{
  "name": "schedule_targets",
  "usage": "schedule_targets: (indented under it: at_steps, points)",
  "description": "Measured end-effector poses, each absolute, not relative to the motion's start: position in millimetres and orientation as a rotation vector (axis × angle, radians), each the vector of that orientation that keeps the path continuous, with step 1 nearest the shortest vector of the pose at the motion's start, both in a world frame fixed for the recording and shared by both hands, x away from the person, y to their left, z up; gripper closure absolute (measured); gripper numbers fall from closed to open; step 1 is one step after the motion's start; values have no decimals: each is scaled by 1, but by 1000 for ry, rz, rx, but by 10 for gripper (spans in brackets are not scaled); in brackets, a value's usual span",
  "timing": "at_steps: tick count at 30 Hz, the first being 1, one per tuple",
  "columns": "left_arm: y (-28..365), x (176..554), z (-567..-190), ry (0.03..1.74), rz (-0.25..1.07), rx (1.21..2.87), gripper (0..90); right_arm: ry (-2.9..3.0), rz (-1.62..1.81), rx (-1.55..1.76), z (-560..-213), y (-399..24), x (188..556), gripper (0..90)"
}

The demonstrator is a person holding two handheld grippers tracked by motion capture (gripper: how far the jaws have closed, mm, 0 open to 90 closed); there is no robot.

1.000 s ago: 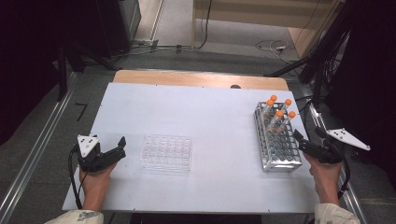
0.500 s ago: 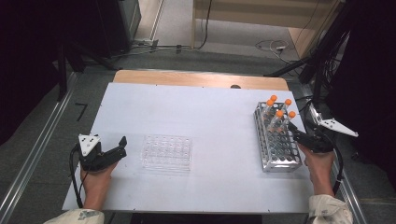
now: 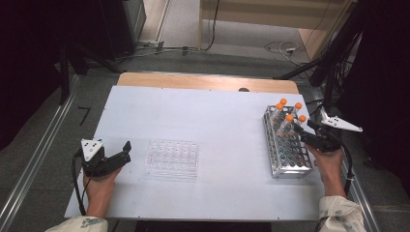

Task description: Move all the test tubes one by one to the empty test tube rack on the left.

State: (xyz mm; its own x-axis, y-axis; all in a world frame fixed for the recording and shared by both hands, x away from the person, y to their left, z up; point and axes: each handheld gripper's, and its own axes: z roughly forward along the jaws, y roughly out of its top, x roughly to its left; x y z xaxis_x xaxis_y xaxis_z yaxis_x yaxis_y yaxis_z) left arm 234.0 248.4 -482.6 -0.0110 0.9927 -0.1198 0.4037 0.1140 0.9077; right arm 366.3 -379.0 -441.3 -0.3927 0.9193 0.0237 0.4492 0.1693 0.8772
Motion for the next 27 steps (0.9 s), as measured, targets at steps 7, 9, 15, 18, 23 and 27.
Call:
schedule_targets:
  at_steps: [7, 9, 15, 18, 23, 27]
  points:
    - [249, 234, -483, 1551, 882, 1418, 66, 1939, 1151, 1276, -445, -379, 373, 471]
    - [249, 234, -483, 1550, 882, 1418, 66, 1941, 1140, 1272, -446, -378, 374, 509]
    - [249, 234, -483, 1551, 881, 1420, 66, 1954, 1142, 1255, -448, -377, 376, 577]
    - [249, 234, -483, 1552, 881, 1420, 66, 1972, 1138, 1248, -450, -376, 377, 631]
    - [249, 234, -483, 1554, 881, 1422, 66, 1969, 1123, 1241, -451, -375, 378, 653]
    - [249, 234, -483, 1554, 881, 1423, 66, 1961, 1114, 1249, -453, -376, 379, 705]
